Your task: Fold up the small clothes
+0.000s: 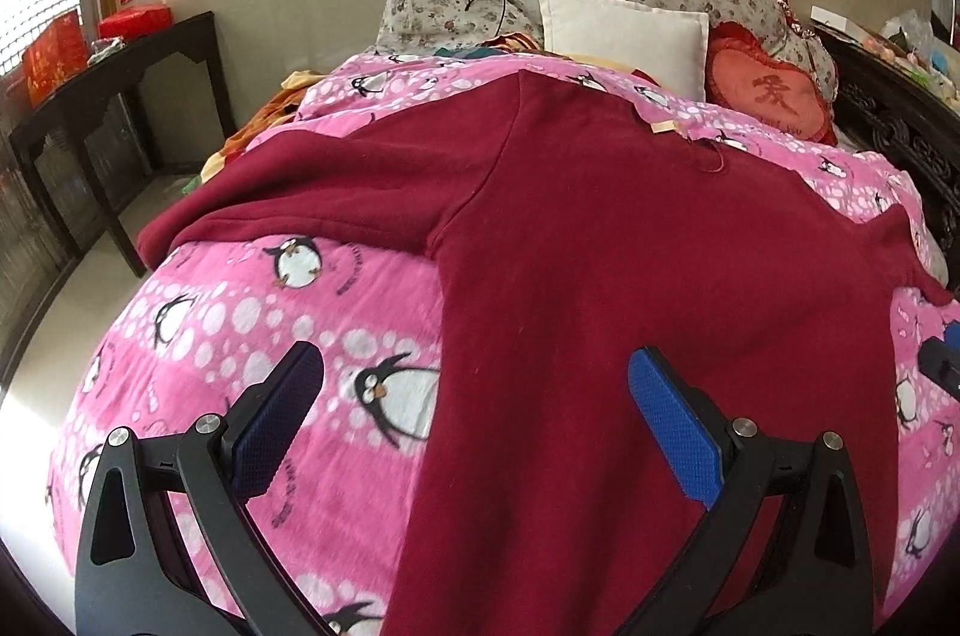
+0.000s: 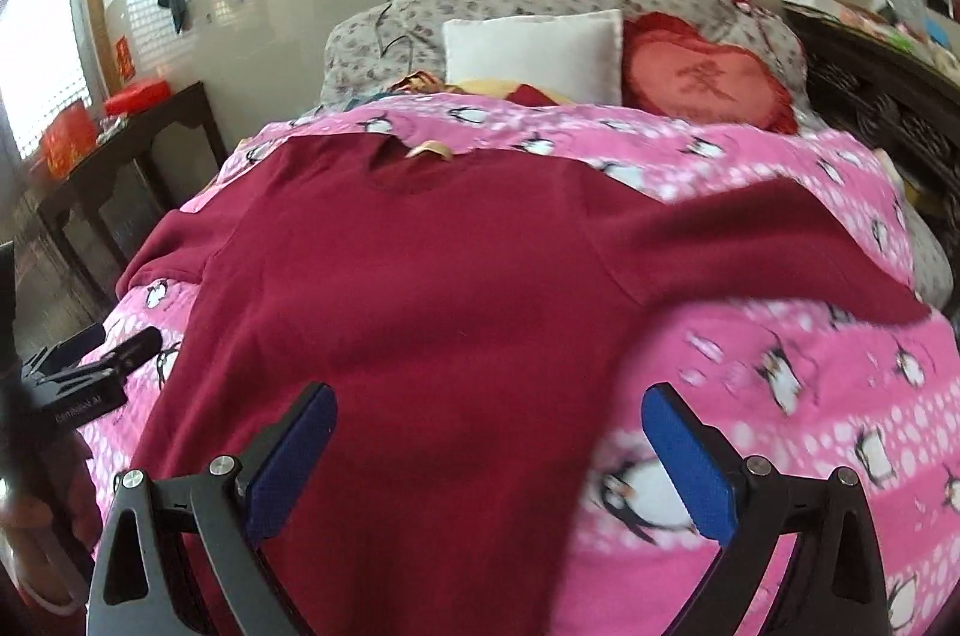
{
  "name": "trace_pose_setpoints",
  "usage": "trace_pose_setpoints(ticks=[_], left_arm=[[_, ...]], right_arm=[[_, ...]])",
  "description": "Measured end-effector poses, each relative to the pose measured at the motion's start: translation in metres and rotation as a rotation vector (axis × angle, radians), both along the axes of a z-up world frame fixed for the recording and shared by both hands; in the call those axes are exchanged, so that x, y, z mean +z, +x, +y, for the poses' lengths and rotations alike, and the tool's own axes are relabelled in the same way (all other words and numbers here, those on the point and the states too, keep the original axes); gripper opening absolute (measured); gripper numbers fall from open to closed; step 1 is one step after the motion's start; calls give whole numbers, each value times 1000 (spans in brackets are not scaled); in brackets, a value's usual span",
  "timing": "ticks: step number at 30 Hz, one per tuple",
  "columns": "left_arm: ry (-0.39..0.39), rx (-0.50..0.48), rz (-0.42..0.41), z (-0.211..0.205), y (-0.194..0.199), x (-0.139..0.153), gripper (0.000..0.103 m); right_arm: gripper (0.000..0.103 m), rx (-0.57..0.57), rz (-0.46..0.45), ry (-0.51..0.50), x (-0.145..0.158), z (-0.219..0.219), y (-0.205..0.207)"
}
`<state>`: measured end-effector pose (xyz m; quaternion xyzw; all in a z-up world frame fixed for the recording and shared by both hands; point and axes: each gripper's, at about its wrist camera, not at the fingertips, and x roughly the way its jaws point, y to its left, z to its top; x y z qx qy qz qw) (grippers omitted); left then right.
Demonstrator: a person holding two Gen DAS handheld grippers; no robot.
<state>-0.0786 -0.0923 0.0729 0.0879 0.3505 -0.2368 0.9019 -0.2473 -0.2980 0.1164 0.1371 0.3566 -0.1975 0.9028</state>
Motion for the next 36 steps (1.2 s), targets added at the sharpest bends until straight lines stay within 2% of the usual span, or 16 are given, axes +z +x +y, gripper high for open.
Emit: trace_pose_setpoints(ticks=[3,11,14,18,22,25,28,36], left_arm=[[-9,-5,5,-6,10,0,102],[-15,19,10,-22,52,0,102],[-37,40,17,-23,72,0,102],[-71,71,46,-19,92,-11,102],[-91,89,104,-15,107,-31,102],[-101,76,159,-12,115,-40,102],[-114,90,149,-5,115,-38,102],[-84,95,122,-2,112,-39,102]], right_arm=[[101,3,-8,-21,8,11,27],[101,-19,-76,19,21,20,107],[101,-28,-86,35,13,22,141],[97,-48,-74,16,-7,28,167],[96,-23,-64,-6,-24,33,177],[96,-8,-81,-11,-25,33,181],[96,-9,-92,-42,-23,34,181],[96,-1,-98,15,-28,29,181]])
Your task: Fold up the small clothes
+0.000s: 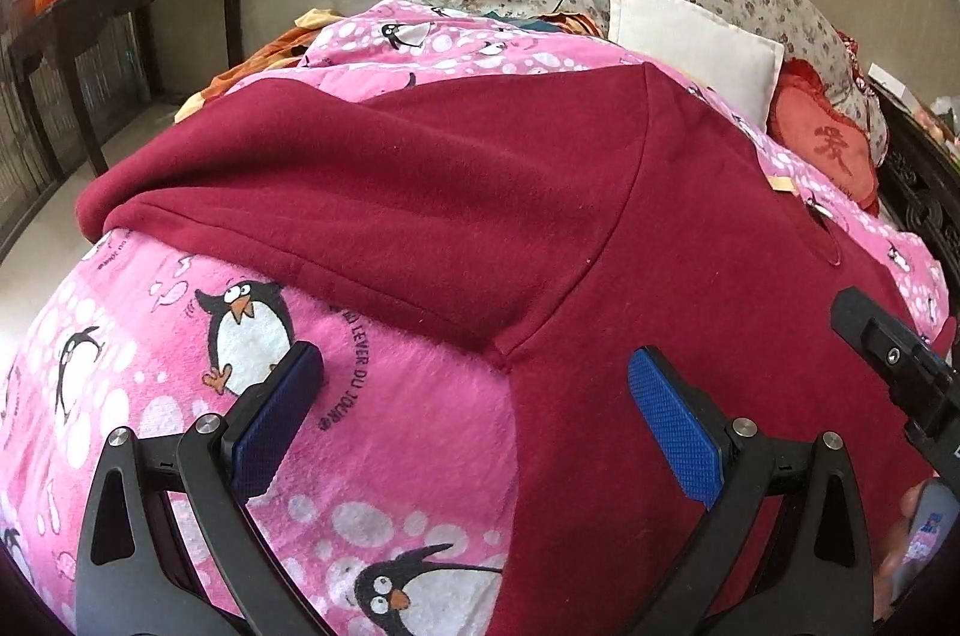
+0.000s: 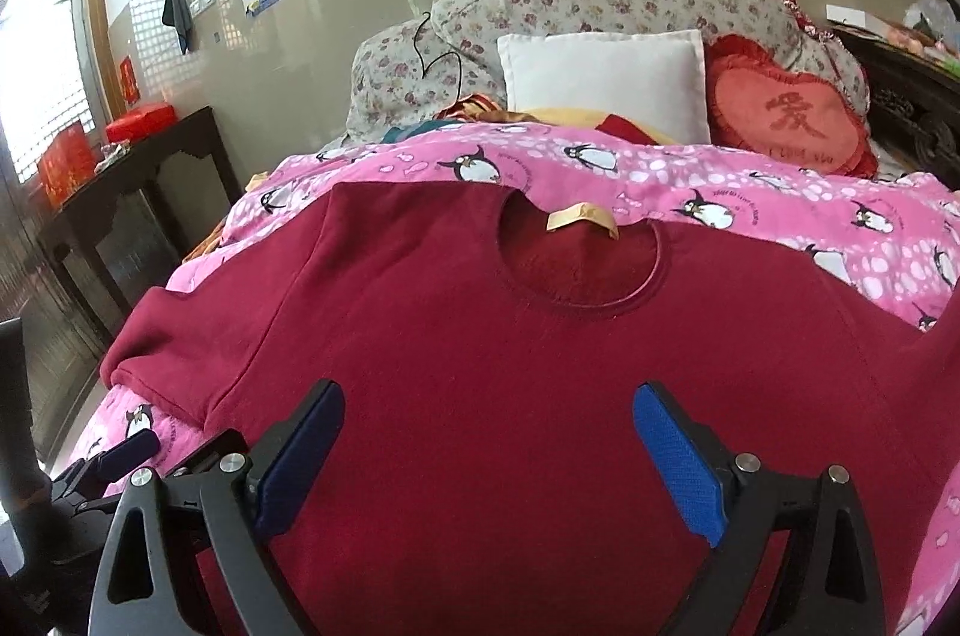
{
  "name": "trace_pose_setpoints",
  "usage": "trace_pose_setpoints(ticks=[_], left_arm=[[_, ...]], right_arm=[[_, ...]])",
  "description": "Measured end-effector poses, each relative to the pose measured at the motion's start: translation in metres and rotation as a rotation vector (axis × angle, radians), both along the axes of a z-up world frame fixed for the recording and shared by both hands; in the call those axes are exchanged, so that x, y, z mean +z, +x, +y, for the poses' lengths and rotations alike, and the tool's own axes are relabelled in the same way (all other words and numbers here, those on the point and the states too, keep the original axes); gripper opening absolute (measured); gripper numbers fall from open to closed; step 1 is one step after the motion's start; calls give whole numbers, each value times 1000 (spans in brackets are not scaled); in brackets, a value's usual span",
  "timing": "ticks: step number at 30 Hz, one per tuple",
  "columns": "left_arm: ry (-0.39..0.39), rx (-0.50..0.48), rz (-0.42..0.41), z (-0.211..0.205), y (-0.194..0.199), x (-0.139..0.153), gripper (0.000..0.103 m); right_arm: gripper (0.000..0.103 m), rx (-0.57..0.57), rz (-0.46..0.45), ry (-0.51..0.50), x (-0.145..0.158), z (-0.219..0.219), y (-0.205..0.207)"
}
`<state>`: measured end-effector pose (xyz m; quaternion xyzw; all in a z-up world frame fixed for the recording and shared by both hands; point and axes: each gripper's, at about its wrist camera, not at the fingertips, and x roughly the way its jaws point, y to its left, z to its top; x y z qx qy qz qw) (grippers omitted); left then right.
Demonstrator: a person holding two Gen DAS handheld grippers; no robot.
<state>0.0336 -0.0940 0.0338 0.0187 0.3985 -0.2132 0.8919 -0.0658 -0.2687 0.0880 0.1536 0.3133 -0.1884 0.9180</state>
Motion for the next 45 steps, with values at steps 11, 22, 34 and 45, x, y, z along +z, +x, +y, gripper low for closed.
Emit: trace_pose_setpoints(ticks=[11,22,34,45], left_arm=[[-120,192,87,68,28,15,102],[-23,426,285,135,107,-8,91],[-274,426,353,143,160,-16,18],[-254,230,-20,84,79,119,9]], right_arm=[[96,14,-21,50,0,-5,-4],[96,36,-35,98,0,-3,-4],[96,55,-20,133,-5,-3,-1],[96,12,-94,167,18,-26,-18]])
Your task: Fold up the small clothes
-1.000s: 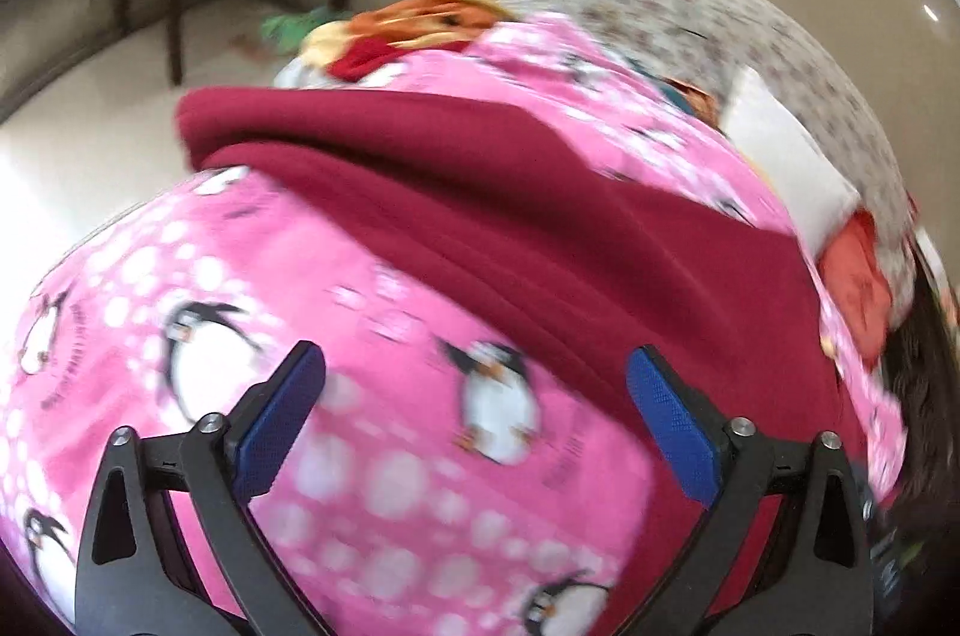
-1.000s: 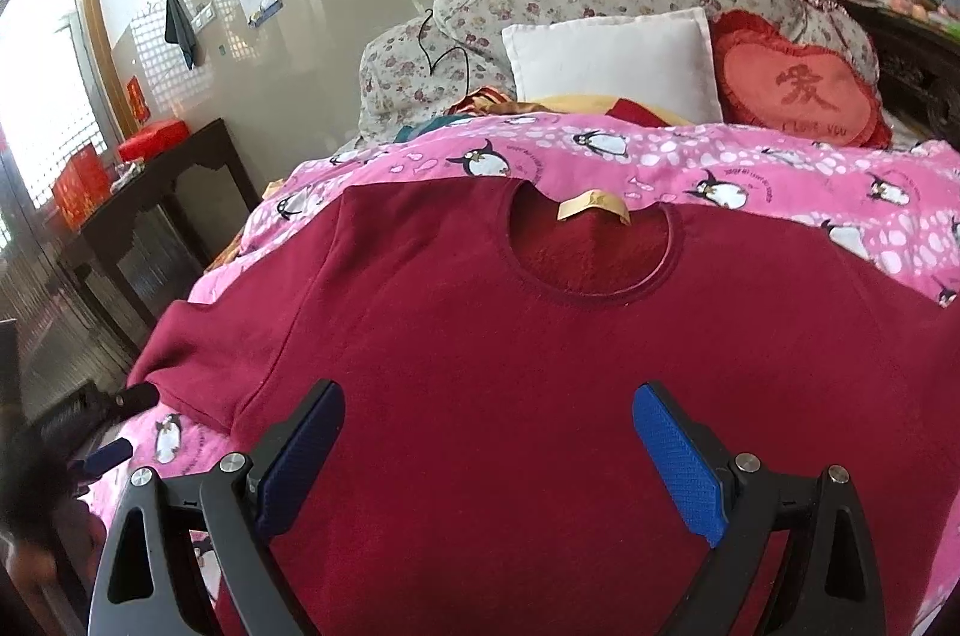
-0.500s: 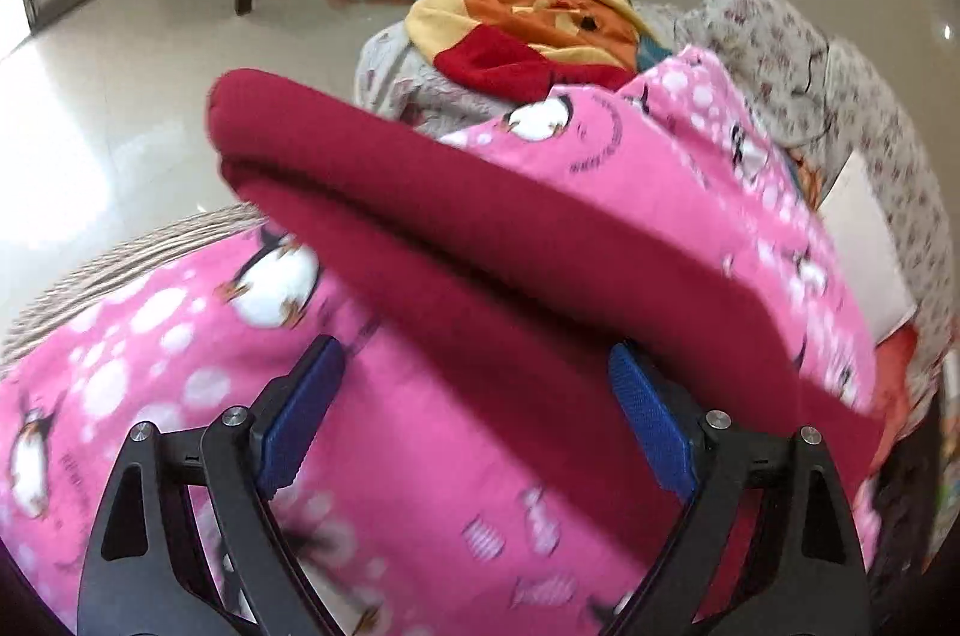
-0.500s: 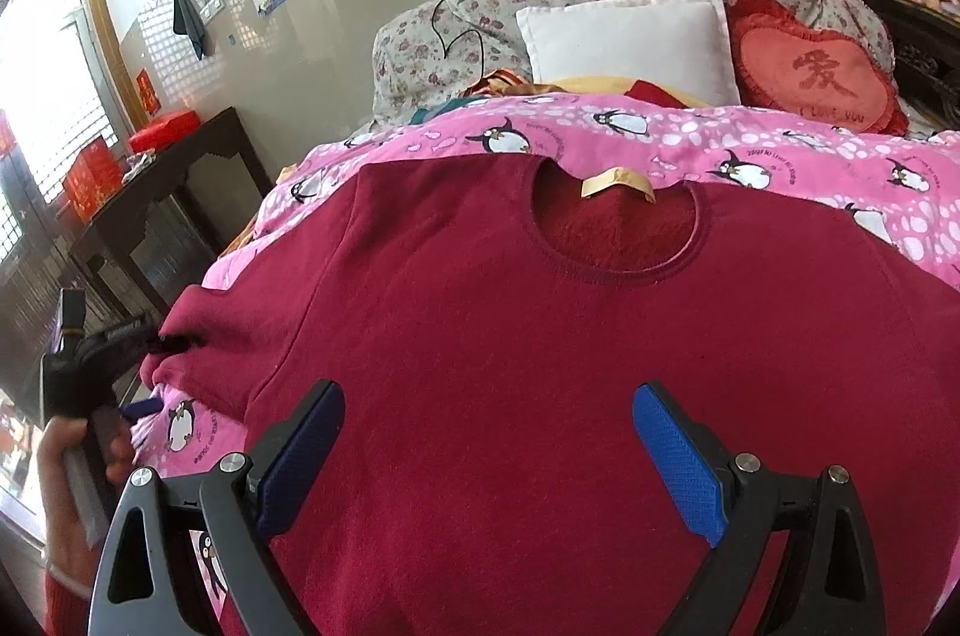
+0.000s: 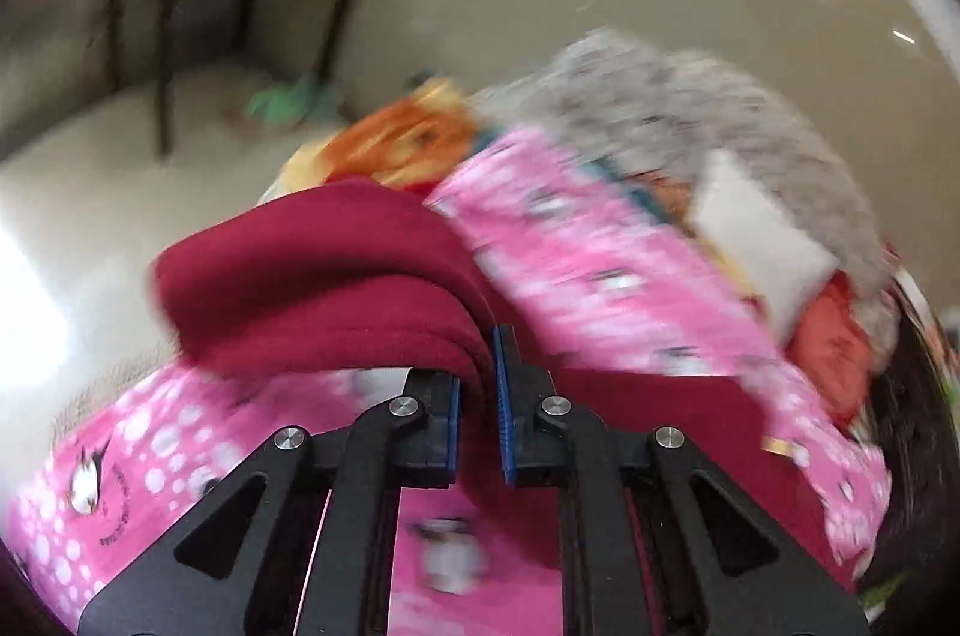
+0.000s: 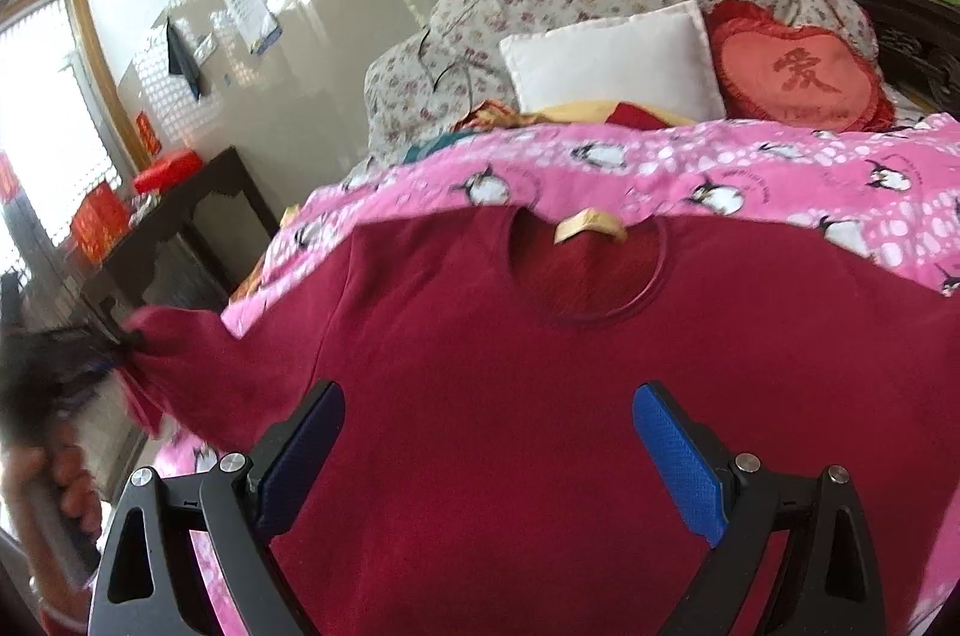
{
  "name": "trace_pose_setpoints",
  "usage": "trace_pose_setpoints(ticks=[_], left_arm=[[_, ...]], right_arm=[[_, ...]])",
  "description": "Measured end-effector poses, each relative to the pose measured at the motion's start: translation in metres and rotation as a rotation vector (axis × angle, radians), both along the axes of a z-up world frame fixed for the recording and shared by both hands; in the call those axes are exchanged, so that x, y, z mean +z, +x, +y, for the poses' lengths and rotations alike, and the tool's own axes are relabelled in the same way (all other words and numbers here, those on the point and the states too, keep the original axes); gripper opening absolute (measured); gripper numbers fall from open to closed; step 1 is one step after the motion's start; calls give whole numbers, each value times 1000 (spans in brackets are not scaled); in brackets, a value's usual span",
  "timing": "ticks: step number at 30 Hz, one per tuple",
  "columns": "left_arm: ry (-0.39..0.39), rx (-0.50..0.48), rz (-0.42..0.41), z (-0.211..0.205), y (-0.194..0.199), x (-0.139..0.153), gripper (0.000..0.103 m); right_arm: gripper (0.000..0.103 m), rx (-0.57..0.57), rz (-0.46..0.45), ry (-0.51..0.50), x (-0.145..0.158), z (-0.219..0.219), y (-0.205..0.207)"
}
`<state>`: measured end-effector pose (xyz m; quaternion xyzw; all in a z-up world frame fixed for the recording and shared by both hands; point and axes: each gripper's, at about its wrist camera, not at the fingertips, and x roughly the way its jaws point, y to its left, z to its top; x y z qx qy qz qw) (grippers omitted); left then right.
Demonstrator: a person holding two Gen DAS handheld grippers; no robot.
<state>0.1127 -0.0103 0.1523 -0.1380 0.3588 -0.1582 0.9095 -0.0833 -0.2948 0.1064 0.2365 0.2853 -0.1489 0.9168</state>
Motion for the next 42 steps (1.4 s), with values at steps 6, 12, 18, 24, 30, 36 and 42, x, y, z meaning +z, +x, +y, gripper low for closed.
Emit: trace_pose_setpoints(ticks=[6,12,18,24,30,36,42], left_arm=[[32,-332,-127,-116,-64,38,9],[16,-697,3,-200,-103,-26,9],[-7,-746,80,-172,-116,-46,14],[-19,-456,-176,-86,-122,-12,92],[97,-230,-139,-60,-87,-42,92],[42,-183,-19,-47,-65,-76,92],[5,-148,0,-34,-55,-89,92]], right_arm=[[96,-111,-61,4,24,-40,-27],[96,-320,-98,-39,47,-93,-69],[96,-326,-122,53,45,-111,-75],[96,-53,-108,29,37,-55,-34],[95,233,-16,-171,31,39,14],[87,290,185,-562,7,89,73],[18,280,214,-484,-21,55,100]])
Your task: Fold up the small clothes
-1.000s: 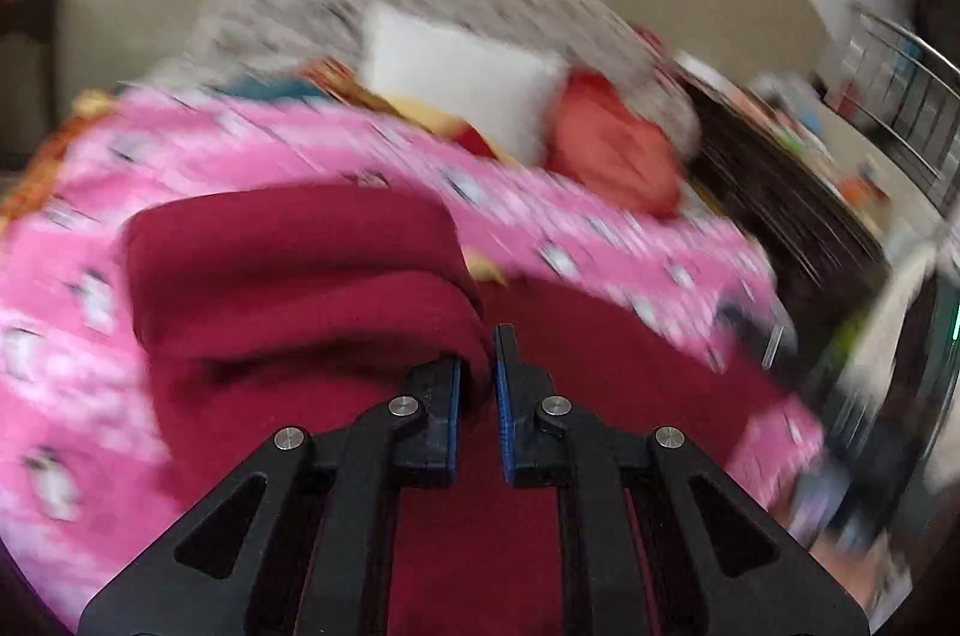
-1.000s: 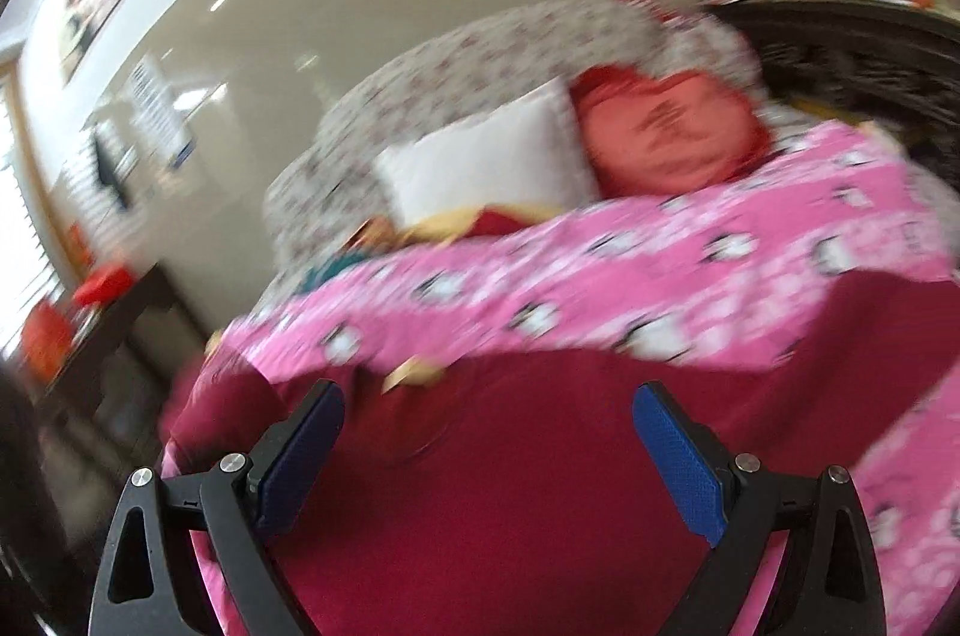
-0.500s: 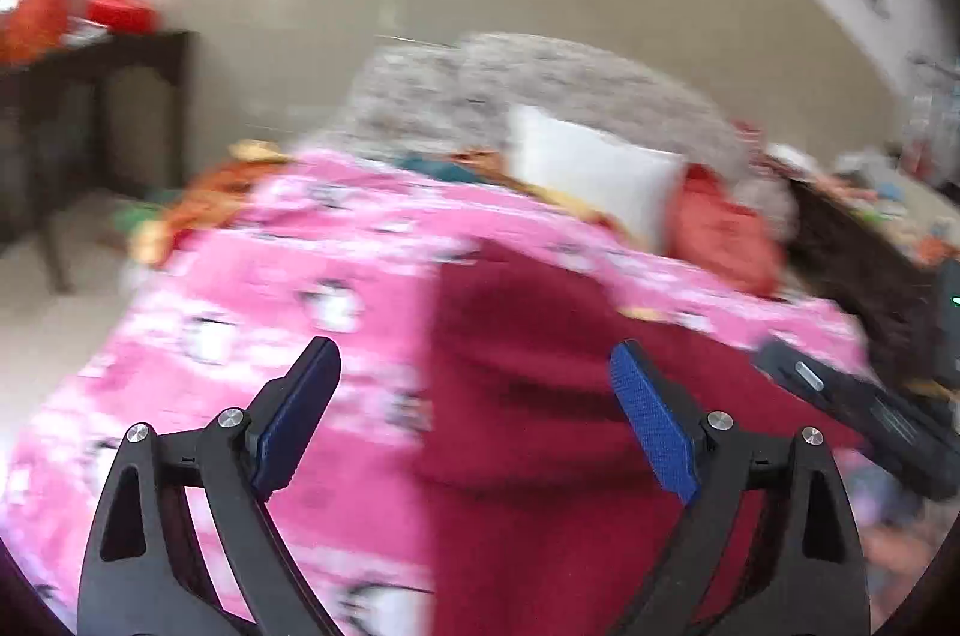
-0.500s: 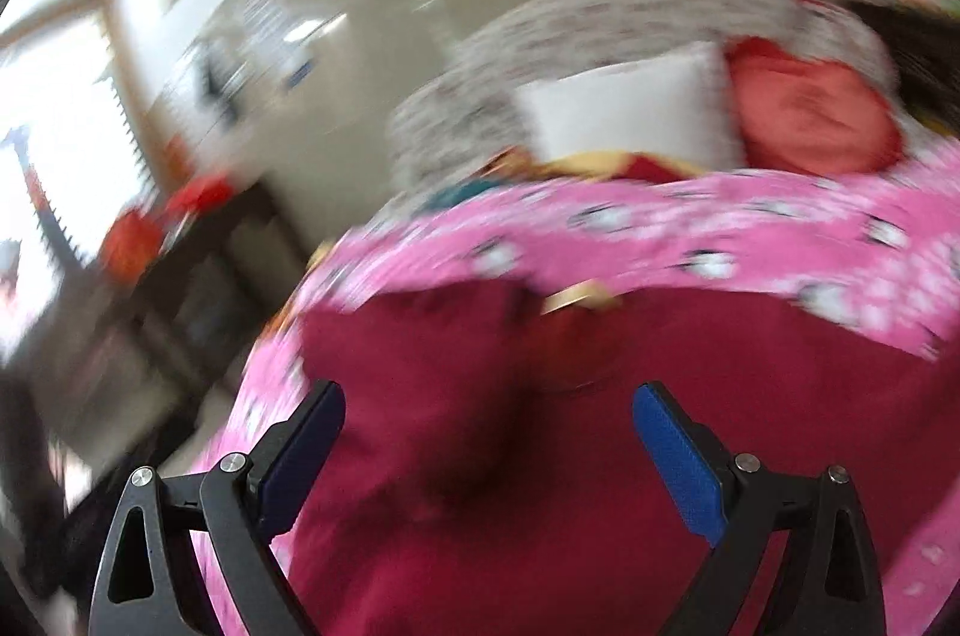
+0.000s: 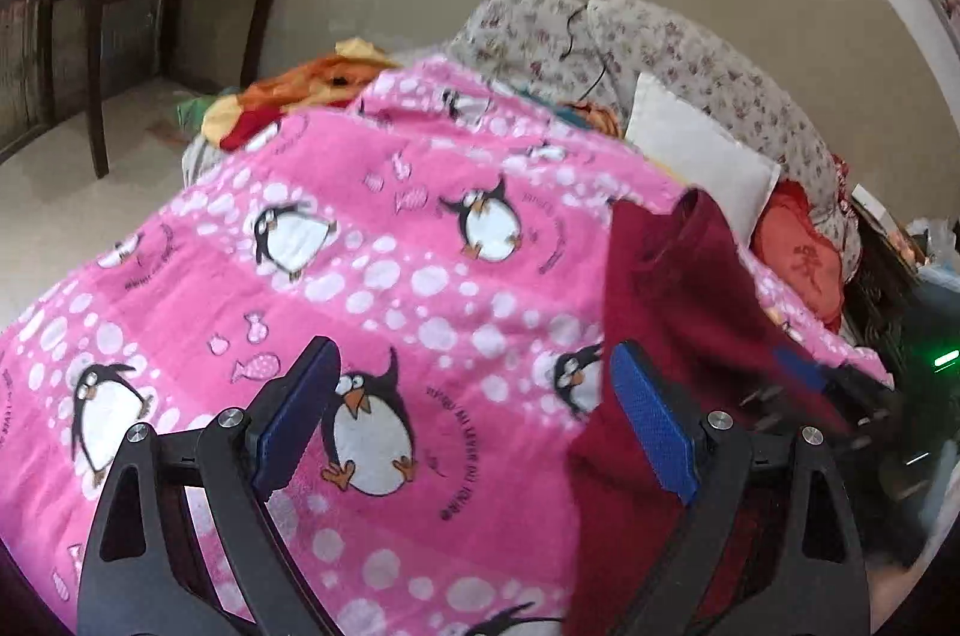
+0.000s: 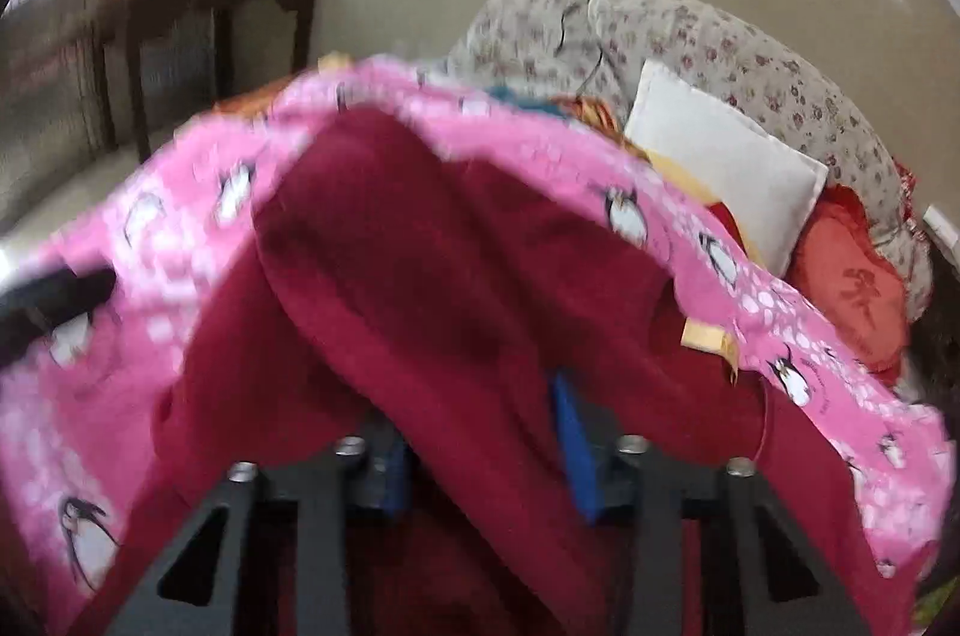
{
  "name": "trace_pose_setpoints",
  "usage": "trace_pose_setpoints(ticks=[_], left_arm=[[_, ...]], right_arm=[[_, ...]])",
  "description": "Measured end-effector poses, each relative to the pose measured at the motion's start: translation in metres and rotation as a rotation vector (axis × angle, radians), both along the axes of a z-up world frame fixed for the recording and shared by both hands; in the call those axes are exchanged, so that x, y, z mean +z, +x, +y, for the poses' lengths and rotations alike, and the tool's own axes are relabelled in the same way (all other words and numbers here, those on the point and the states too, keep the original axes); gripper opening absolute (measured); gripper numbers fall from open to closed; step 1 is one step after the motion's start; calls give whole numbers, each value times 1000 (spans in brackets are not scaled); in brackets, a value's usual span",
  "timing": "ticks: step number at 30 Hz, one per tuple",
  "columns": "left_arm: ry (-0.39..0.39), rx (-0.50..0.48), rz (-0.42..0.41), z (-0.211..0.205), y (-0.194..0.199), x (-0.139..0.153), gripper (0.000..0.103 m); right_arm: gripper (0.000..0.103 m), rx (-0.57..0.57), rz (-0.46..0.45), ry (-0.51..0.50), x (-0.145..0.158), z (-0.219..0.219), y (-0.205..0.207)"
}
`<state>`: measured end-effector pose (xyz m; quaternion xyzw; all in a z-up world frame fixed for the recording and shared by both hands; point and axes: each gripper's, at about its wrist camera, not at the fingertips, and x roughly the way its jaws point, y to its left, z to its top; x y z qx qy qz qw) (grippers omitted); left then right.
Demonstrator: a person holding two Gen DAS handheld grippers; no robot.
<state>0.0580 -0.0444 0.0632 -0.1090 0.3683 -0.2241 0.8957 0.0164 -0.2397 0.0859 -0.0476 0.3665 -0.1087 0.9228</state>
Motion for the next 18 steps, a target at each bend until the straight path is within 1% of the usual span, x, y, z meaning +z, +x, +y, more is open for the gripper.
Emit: trace_pose_setpoints(ticks=[1,2,3,4,5,7,8,9,11,12,13,14,16,18], left_arm=[[1,-6,14,-1,3,-4,92],[-1,-11,17,-2,3,-5,92],[-8,-12,12,-1,3,-5,92],[-21,-16,0,-1,1,-2,92],[-39,-24,-14,0,-2,1,92],[-61,-44,-39,-1,-8,6,92],[-61,-59,-51,-4,-12,7,92],[-57,-70,-59,-6,-13,8,92],[-35,-100,-79,-14,-18,10,92],[-27,-111,-87,-17,-21,10,92],[-17,-125,-95,-21,-23,11,92],[-5,-137,-102,-25,-25,11,92],[26,-154,-108,-33,-29,9,92],[60,-180,-99,-42,-30,5,92]], right_arm=[[16,-7,-19,46,7,-9,-8],[16,-15,-58,125,18,-21,-23],[16,-28,-116,217,31,-38,-47],[16,-46,-155,266,40,-49,-64],[16,-75,-183,290,48,-61,-87],[16,-170,-200,296,57,-89,-138],[20,-212,-189,313,54,-100,-157],[37,-245,-174,337,50,-109,-170],[65,-348,-106,373,36,-127,-197],[66,-404,-65,376,29,-135,-211],[66,-431,-49,375,26,-140,-221],[66,-451,-55,370,27,-143,-231],[66,-495,-116,328,41,-144,-248],[66,-514,-182,279,58,-139,-248]])
